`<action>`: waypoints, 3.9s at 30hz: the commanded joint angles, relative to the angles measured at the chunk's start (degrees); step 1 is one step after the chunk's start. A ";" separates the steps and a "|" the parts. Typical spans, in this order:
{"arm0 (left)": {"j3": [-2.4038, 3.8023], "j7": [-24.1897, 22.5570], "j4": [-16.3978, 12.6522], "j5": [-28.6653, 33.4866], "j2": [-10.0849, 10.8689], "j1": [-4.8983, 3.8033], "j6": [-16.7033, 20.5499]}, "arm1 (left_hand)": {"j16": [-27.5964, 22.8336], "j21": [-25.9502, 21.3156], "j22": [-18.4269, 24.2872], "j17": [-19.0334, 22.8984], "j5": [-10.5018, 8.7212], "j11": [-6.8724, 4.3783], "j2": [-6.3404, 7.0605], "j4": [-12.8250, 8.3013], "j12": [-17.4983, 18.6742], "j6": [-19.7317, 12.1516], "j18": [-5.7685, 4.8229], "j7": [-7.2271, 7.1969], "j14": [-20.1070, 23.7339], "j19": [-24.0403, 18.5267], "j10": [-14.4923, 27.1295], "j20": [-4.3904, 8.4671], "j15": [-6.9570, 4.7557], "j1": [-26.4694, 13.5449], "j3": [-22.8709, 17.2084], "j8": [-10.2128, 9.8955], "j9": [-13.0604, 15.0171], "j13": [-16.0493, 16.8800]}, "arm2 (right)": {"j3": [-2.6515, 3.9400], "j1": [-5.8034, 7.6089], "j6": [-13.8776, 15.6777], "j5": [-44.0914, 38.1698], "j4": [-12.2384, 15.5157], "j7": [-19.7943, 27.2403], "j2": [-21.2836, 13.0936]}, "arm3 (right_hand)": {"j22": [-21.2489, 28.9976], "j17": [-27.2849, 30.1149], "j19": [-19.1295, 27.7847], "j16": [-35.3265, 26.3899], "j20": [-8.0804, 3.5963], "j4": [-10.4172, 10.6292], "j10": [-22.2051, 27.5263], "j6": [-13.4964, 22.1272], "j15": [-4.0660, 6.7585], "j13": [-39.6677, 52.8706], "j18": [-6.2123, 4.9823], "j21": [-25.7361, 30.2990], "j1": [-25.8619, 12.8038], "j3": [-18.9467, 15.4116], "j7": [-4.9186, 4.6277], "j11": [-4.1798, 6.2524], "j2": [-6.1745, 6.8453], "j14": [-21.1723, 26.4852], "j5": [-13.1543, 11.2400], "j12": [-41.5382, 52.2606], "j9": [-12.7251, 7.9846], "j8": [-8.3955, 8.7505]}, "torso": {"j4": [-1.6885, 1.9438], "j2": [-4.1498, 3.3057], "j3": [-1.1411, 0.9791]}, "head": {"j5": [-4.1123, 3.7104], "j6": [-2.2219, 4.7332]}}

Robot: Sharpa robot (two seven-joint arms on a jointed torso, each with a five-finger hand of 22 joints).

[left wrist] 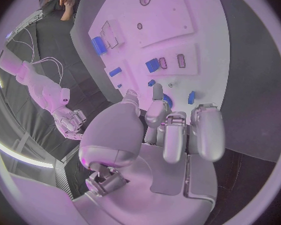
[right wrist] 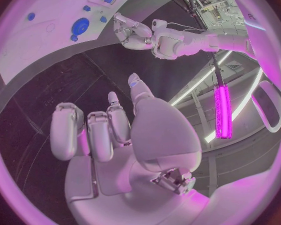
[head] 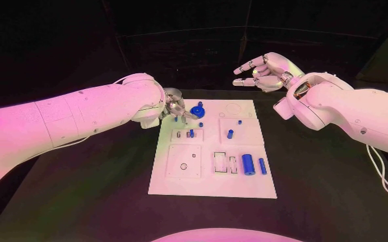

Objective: Assemble the parts on the task board

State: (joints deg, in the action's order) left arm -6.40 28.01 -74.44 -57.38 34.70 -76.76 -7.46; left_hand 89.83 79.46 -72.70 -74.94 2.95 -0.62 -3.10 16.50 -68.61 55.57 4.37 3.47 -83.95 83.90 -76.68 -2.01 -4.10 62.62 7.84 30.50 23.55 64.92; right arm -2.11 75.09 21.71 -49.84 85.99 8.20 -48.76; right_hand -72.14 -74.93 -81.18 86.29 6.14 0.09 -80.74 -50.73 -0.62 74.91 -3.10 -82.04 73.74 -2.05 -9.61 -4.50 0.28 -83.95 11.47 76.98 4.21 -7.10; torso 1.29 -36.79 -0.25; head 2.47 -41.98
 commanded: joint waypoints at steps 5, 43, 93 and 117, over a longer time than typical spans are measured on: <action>-0.33 3.16 1.51 -1.89 -2.10 -0.16 -2.46 | 0.17 0.88 -0.86 -15.06 -0.21 -0.06 -0.57 -0.14 -0.94 -1.75 -1.20 0.01 -6.05 1.19 0.42 0.33 -0.26 0.05 1.71 1.48 1.62 1.00 | 0.04 0.16 -0.71 0.17 -0.34 -0.75 0.45 | 0.19 -6.05 0.44 -0.39 0.10 0.13 0.39 -0.46 0.51 2.67 -0.66 0.45 -0.21 -0.59 0.09 -0.01 -0.12 -4.00 0.41 -0.39 -0.07 -0.26 | -0.07 -0.07 0.05 | -0.02 -0.30; -2.30 4.25 6.03 -1.85 -7.22 0.46 -7.85 | 0.17 1.20 -1.37 -15.06 -0.17 0.15 -1.60 -0.68 -1.05 -3.06 -1.25 0.23 -6.05 1.16 0.90 0.15 -0.07 1.52 2.52 2.15 2.68 1.11 | 0.04 0.15 -1.32 -0.36 -2.07 -1.67 2.31 | 0.75 -5.89 0.71 -0.49 0.07 0.26 0.44 -0.40 0.54 2.58 -0.78 0.74 -0.35 -0.86 0.10 0.00 -0.26 -3.97 0.58 -0.48 -0.11 -0.28 | 0.01 -0.07 0.01 | -0.57 -1.18; -2.32 1.48 4.64 2.99 -5.86 0.71 -3.16 | 0.17 1.79 -2.93 -15.06 0.12 -0.10 -0.24 -18.89 1.06 -6.04 -1.30 0.65 -6.05 0.94 1.81 0.07 0.19 9.72 -33.63 2.66 5.58 -0.01 | 0.02 0.14 -2.24 -0.36 -3.41 -2.01 3.18 | 0.94 -5.88 0.72 -0.56 -0.03 -0.24 0.48 -0.27 0.62 2.46 -0.80 0.92 0.69 -1.12 0.14 0.08 -1.05 -4.01 1.45 -0.59 -0.19 -0.41 | 0.14 -0.08 0.05 | -0.66 -2.03; -2.35 1.29 -0.71 4.02 -0.35 2.84 8.32 | 0.17 1.71 -3.13 -15.06 -0.06 0.09 3.66 -20.48 1.32 -6.61 -1.32 0.38 -6.05 0.95 1.39 -0.02 -0.05 2.31 -46.22 5.06 8.15 -0.62 | 0.02 0.13 -2.91 -0.37 -4.40 -2.16 3.37 | 1.12 -5.72 0.80 -0.64 -0.04 -0.27 0.54 -0.26 0.63 2.39 -0.83 1.01 0.73 -1.16 0.14 0.08 -1.07 -3.97 1.55 -0.68 -0.20 -0.42 | 0.61 -0.06 -0.10 | -0.18 -2.40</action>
State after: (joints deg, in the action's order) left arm -8.79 29.77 -74.97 -52.66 34.37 -73.97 -2.40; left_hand 89.82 81.09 -74.93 -74.91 2.86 -0.61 0.96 3.24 -67.27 49.20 3.53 3.89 -83.94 84.08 -74.84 -1.84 -4.08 64.94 -30.78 35.30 31.68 64.24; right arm -2.12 75.09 19.32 -50.11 81.56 5.93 -45.43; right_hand -71.11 -74.93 -80.79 86.00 6.14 -0.01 -80.54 -50.73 -0.40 74.92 -3.10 -81.37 74.26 -2.89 -9.61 -4.29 -0.24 -84.16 12.76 76.51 4.08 -7.31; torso 1.75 -36.85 -0.32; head 2.31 -44.35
